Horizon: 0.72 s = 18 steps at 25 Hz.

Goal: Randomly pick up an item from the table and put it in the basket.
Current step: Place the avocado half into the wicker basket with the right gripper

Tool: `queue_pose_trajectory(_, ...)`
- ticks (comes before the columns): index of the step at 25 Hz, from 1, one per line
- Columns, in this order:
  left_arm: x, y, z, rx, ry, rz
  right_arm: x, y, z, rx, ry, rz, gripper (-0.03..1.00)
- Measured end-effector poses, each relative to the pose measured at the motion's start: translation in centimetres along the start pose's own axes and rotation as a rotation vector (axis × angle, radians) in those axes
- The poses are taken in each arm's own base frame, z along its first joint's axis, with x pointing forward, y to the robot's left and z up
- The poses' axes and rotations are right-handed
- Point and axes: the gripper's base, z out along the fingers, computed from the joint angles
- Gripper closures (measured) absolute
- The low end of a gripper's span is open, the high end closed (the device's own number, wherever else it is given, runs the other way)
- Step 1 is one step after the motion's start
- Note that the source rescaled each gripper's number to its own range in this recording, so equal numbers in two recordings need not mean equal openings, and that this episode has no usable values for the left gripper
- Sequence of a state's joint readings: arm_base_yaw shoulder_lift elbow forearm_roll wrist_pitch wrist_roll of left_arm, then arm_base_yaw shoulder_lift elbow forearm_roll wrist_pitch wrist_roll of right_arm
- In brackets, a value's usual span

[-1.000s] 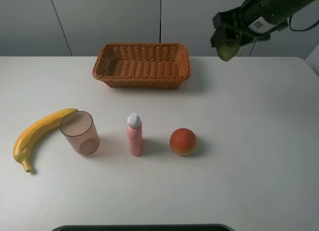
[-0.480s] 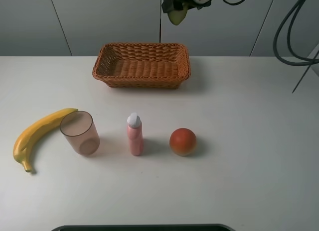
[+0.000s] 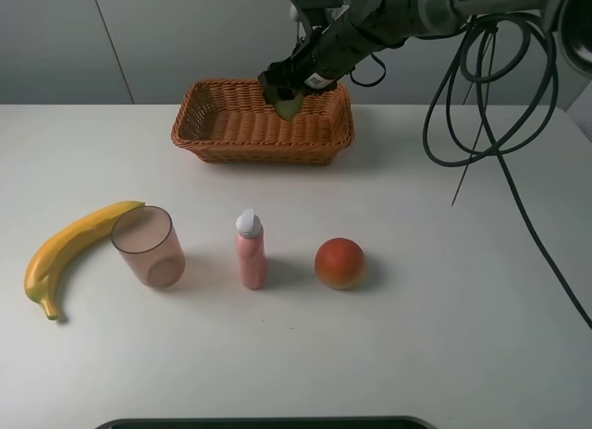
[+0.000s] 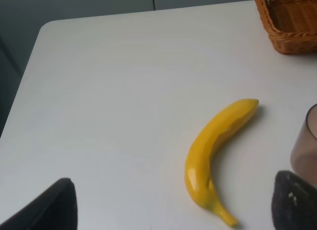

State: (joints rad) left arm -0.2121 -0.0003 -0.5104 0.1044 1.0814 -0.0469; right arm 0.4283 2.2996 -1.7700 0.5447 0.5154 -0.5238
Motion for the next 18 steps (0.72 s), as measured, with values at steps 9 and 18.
queue_pose_trajectory(9, 0.0, 0.0, 0.0, 0.000, 0.000, 0.002, 0.1, 0.1, 0.0, -0.009, 0.015, 0.006, 0.26)
queue_pose_trajectory(18, 0.0, 0.0, 0.0, 0.000, 0.000, 0.002, -2.6, 1.3, -5.4, 0.003, -0.016, -0.071, 0.00)
